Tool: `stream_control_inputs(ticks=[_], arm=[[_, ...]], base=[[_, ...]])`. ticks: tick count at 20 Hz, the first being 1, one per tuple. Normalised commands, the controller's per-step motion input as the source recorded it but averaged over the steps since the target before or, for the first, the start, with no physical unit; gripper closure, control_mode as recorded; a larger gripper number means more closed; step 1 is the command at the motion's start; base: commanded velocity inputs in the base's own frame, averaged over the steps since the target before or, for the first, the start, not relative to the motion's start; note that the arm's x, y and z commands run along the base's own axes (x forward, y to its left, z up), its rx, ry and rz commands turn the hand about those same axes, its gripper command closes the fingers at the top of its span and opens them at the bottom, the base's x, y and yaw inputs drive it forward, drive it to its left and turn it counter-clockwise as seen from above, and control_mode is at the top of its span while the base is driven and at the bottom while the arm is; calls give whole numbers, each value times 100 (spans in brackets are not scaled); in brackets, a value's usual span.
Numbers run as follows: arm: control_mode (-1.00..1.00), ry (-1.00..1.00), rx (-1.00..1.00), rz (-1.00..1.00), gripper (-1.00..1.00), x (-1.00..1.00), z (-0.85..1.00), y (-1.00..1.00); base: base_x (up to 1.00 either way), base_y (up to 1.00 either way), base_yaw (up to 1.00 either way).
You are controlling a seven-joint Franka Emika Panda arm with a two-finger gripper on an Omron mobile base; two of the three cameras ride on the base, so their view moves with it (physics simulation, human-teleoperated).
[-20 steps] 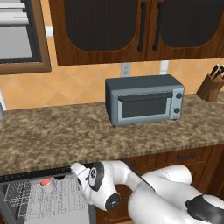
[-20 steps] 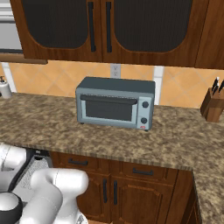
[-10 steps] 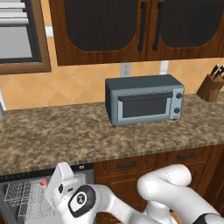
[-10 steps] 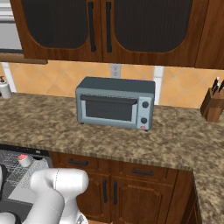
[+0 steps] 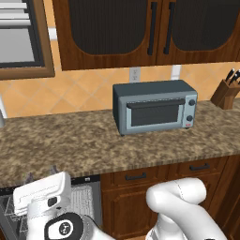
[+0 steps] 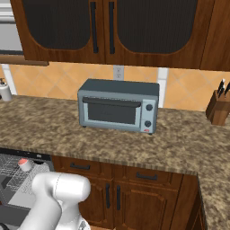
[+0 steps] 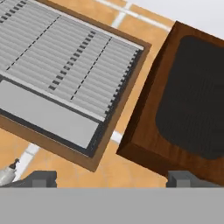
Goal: Pick up the cup and bowl from the counter, place them in the dishwasher, and close the dishwasher door.
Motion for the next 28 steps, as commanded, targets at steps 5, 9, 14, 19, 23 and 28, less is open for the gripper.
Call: stream_control_inputs(ticks=[5, 9, 14, 19, 23, 28], arm=[[-100, 24, 75, 0, -100, -74, 89, 0], [-100, 30, 52, 0, -100, -17, 93, -20], [-100, 72, 0, -2, -100, -15, -2, -8], [-100, 73, -19, 0, -100, -88, -71, 0], [-100, 34, -16, 2, -100, -100, -100, -2], [-100, 1, -6, 4, -100, -100, -100, -21]], base=[[0, 0, 0], [0, 0, 0], [0, 0, 0], [0, 0, 0], [0, 0, 0], [0, 0, 0]])
